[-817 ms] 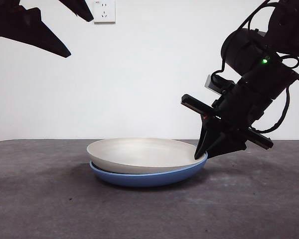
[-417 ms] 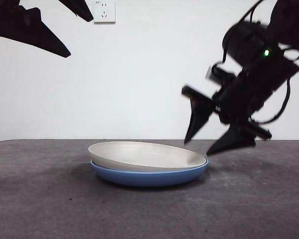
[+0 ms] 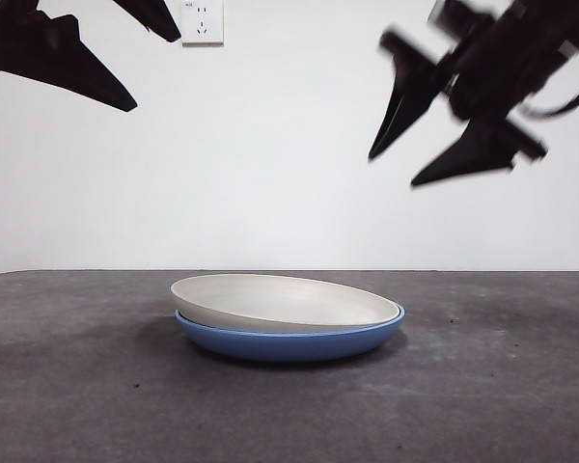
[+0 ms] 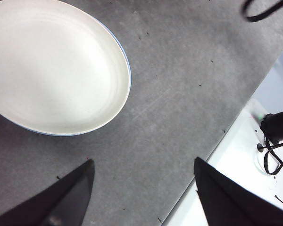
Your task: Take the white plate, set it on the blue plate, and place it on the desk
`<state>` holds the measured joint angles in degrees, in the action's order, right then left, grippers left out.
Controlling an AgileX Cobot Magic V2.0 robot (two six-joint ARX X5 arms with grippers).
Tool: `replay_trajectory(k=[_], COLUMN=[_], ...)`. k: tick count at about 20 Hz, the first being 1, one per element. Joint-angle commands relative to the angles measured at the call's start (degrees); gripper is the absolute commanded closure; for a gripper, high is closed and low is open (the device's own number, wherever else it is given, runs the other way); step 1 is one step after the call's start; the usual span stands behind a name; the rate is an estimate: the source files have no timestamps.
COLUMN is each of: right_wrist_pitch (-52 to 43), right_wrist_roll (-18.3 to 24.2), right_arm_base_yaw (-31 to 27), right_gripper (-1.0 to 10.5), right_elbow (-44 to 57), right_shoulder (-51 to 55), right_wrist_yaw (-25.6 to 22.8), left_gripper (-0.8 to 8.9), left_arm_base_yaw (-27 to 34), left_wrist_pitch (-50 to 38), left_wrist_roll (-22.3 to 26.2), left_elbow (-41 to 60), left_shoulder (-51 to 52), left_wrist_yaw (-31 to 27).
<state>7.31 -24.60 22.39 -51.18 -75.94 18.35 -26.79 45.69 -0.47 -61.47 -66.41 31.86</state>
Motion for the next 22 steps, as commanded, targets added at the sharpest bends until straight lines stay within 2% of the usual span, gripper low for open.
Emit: replay_trajectory(k=[1, 8, 11, 17, 22], right_wrist_pitch=[4.3, 19.4, 27.0, 40.0, 41.9], right_wrist_roll=[5.0, 10.2, 12.5, 18.5, 20.6], right_arm_base_yaw=[0.2, 0.3, 0.3, 0.4, 0.4], right_gripper=[6.7, 6.7, 6.7, 6.7, 6.7], right_elbow=[-1.0, -1.0, -1.0, -1.0, -1.0], right_shoulder=[3.9, 13.0, 15.8, 18.8, 19.1], right_wrist_yaw=[2.8, 11.6, 13.7, 14.5, 14.4], left_gripper=[4.71, 4.71, 4.71, 4.71, 4.71], left_arm_base_yaw=[-0.2, -0.2, -0.2, -0.2, -0.2], left_wrist_pitch=[-0.3, -0.2, -0.2, -0.2, -0.2], left_wrist_roll=[0.9, 0.9, 0.9, 0.9, 0.9], left_elbow=[-0.8, -0.8, -0.8, -0.8, -0.8], left_shoulder=[-0.3, -0.3, -0.3, -0.3, -0.3], left_wrist_yaw=[0.3, 0.3, 0.3, 0.3, 0.3])
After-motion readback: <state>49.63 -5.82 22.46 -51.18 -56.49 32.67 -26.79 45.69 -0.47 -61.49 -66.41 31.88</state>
